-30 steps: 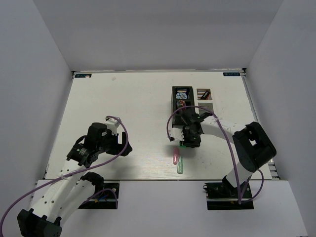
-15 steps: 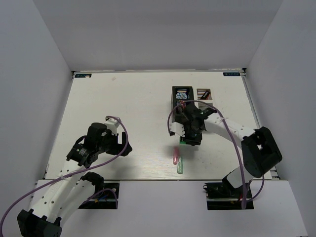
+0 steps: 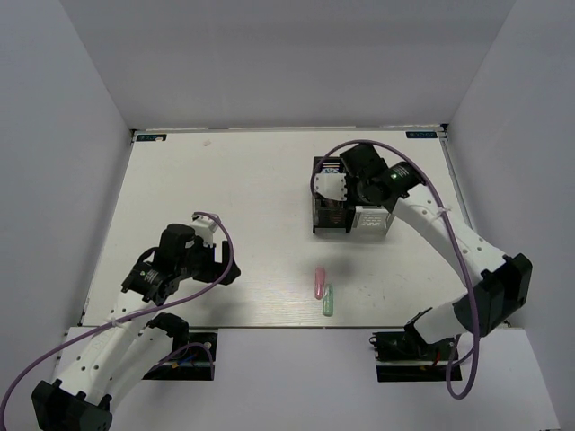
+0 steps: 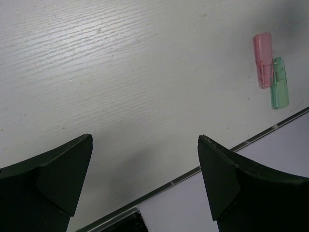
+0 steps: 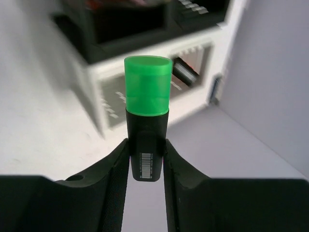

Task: Sort the stationery into containers
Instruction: Place the pen in the storage box.

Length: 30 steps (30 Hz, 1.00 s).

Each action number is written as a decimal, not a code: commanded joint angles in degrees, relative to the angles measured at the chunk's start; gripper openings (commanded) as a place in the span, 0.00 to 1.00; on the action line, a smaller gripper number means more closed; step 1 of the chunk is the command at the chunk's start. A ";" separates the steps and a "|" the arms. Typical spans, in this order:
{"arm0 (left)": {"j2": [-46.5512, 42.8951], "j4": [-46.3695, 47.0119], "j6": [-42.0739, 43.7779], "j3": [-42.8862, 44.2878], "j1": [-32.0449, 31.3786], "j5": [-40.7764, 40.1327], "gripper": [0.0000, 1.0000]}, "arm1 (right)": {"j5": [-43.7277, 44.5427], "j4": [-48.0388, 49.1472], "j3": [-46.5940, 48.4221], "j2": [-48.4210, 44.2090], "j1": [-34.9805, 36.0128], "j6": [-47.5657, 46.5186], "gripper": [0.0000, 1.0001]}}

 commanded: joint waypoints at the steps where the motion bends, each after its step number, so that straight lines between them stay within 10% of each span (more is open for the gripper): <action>1: -0.14 0.71 0.62 -0.47 0.29 -0.60 1.00 | 15.96 4.72 4.44 3.64 -0.96 -11.70 0.00; 23: -0.14 0.98 0.97 -0.47 0.29 0.45 1.00 | 16.69 -17.92 36.07 29.65 -11.59 -35.64 0.00; 30: -0.22 1.06 0.97 -0.73 0.20 0.45 1.00 | 16.51 -14.25 30.91 30.28 -13.09 -37.92 0.00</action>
